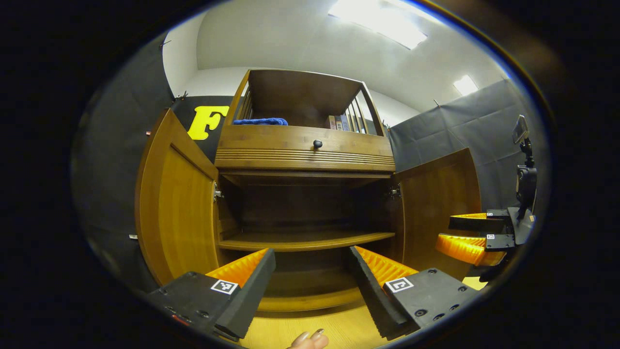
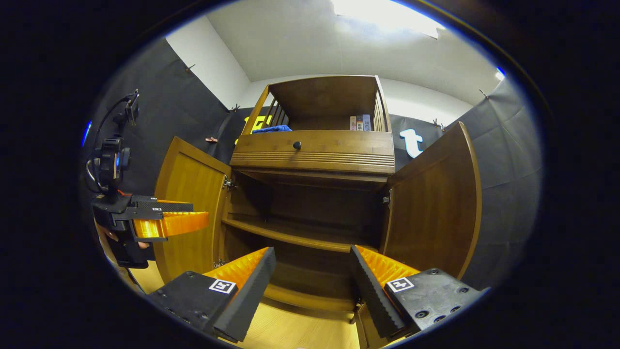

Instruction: Open the right door of the double-door shoe cabinet with the right hand, and open the left door with the left hand.

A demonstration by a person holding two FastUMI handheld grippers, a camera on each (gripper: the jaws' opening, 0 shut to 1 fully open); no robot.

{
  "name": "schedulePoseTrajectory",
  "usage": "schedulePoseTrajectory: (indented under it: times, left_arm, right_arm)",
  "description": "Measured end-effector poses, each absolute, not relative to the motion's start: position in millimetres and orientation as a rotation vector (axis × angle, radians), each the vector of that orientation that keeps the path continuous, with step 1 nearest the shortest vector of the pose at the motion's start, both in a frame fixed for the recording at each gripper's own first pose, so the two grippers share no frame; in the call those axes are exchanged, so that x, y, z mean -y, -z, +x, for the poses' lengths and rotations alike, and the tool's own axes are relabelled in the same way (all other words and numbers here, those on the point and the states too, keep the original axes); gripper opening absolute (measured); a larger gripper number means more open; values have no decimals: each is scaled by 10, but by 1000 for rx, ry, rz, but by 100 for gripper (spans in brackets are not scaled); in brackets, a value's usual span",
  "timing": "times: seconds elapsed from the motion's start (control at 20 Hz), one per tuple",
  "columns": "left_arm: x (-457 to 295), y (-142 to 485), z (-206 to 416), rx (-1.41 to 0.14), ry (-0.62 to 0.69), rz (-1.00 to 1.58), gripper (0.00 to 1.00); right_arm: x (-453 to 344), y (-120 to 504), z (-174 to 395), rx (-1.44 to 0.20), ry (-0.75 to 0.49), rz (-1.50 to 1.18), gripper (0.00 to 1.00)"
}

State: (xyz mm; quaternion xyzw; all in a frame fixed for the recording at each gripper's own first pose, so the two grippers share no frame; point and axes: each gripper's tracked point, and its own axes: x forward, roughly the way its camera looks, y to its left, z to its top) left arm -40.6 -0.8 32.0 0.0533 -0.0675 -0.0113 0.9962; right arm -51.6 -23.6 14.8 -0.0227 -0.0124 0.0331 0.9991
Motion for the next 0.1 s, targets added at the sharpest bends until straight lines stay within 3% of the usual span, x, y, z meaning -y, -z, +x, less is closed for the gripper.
schedulePoseTrajectory:
  times: [0.05, 0.1]
  left_arm:
    - [12, -317, -404, 135, 24, 105, 96]
    - [14, -321, -403, 137, 25, 104, 94]
  right_arm:
    - [236, -151, -518, 25, -68, -45, 96]
    - [246, -145, -518, 25, -67, -45, 96]
